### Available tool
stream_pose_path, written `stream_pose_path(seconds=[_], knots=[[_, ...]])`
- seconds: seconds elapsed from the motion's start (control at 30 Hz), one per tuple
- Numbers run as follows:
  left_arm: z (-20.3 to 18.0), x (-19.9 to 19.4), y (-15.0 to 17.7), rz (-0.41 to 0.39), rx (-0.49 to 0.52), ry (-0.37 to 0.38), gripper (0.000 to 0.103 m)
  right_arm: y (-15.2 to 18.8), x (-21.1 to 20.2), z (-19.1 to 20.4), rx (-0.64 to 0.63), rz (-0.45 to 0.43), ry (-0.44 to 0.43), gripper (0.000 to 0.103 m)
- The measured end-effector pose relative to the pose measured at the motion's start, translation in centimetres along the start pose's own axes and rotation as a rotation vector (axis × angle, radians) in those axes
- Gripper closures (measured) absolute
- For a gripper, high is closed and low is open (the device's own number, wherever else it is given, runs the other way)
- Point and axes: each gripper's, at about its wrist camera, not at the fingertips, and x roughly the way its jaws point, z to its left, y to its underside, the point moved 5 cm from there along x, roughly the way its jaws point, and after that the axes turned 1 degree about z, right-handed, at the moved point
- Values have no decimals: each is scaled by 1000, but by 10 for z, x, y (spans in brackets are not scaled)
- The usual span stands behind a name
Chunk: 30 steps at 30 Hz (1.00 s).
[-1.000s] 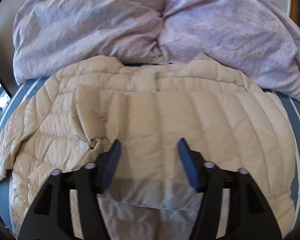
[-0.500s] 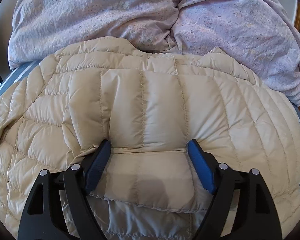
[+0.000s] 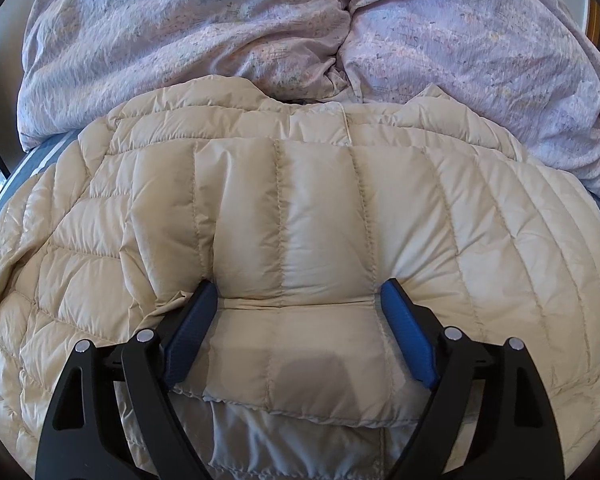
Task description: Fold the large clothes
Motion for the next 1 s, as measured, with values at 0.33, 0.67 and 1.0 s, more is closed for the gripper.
stream_pose_path(seconds=[0.33,0.67,1.0], knots=[[19,17,1,45,-118,23,30,1,0,1,5,-1,0,17],[14,18,1,-1,-138,-7,73,1,0,1,5,-1,-1,17],[-5,11,-9,-5,-90,44,99,1,0,1,5,-1,0,17]])
